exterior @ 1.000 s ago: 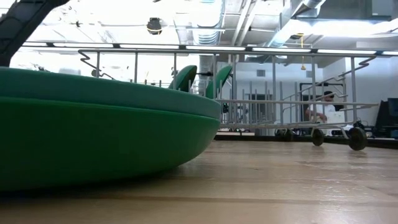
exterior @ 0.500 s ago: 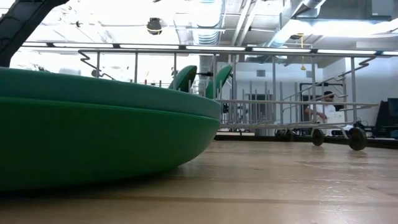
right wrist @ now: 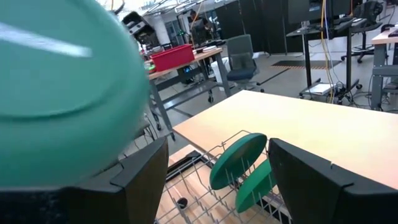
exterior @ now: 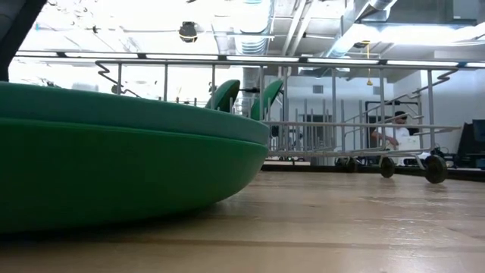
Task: Sort dishes
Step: Put the blue plate into the dish rack
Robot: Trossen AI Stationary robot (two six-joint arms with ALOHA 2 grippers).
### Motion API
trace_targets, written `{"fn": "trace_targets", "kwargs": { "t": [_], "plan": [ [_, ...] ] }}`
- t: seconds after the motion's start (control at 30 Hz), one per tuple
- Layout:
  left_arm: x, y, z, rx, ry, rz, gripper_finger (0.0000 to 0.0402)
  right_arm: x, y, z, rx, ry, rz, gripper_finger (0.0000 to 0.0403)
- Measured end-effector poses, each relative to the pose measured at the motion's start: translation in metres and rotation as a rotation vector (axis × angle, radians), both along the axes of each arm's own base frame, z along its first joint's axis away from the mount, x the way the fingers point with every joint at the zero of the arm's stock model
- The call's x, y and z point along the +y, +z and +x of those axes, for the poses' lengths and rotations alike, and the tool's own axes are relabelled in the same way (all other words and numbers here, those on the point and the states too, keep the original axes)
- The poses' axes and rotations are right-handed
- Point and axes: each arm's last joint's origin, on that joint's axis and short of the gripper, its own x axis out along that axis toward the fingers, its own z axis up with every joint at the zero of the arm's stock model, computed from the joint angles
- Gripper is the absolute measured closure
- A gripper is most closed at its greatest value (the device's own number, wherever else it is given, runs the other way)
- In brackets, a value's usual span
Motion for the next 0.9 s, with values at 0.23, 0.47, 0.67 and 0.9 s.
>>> {"fn": "trace_targets", "kwargs": {
  "t": [0.23, 0.47, 0.67, 0.9],
  "plan": [
    [-0.018, 0.005, -0.016, 0.141, 0.464, -0.017, 0.0401, -0.002, 0.0, -0.001, 0.004, -0.067, -0.007, 0.0121],
    [-0.034, 0.003, -0.024, 0.322, 0.564, 0.101, 0.0401, -0.004, 0.0, -0.003, 0.007, -0.193, -0.014, 0.0121],
    [-0.05, -0.008, -0.023, 0.475, 0.397, 0.156, 0.0401, -0.005, 0.0, -0.003, 0.007, -0.194, -0.013, 0.0121],
    [-0.051, -0.014, -0.022, 0.432, 0.322, -0.147, 0.0402, -0.005, 0.0, -0.003, 0.008, -0.194, -0.013, 0.0121]
  ]
}}
